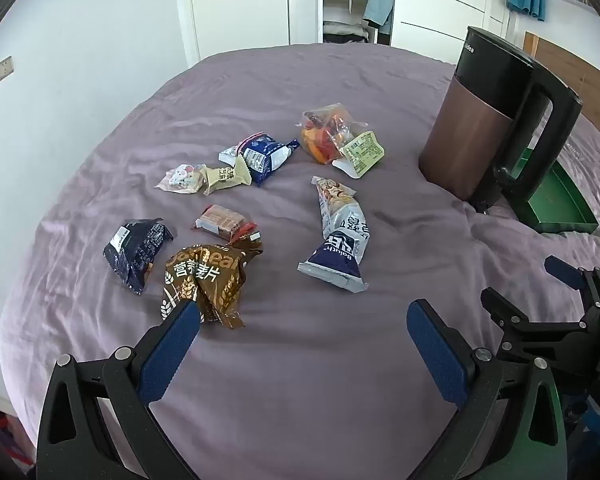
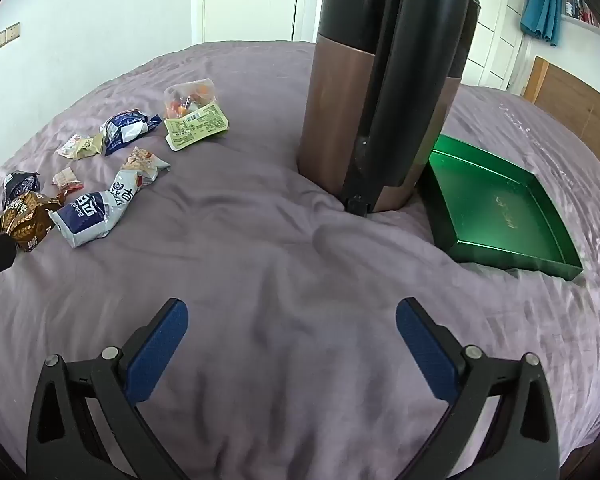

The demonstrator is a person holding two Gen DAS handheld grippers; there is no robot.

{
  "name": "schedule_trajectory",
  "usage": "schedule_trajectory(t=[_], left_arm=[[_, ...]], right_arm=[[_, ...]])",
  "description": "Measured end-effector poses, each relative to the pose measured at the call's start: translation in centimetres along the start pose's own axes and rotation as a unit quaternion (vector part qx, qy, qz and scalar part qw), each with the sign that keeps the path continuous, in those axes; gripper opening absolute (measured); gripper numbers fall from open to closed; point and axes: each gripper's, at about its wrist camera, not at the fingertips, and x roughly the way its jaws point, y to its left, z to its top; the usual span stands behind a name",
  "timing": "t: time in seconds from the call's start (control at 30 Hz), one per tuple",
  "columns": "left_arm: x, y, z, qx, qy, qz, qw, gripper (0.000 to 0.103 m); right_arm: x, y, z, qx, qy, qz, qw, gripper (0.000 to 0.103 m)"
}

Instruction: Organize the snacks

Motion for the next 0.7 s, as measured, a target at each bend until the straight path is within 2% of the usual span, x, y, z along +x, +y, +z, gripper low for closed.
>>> schedule_trajectory(t=[0.4,0.7], left_arm=[[0.09,-0.42,0.08,0.004,0.002,0.001,1.0,0.102],[0.35,0.05,-0.05,-0.001,0.005,-0.005,1.0,0.102]], right_arm=[[-0.22,-0.97,-0.95,-0.001,-0.004,0.003,1.0,0.103],[0.15,-0.29,-0.4,-0.001,0.002,-0.001,1.0,0.103]])
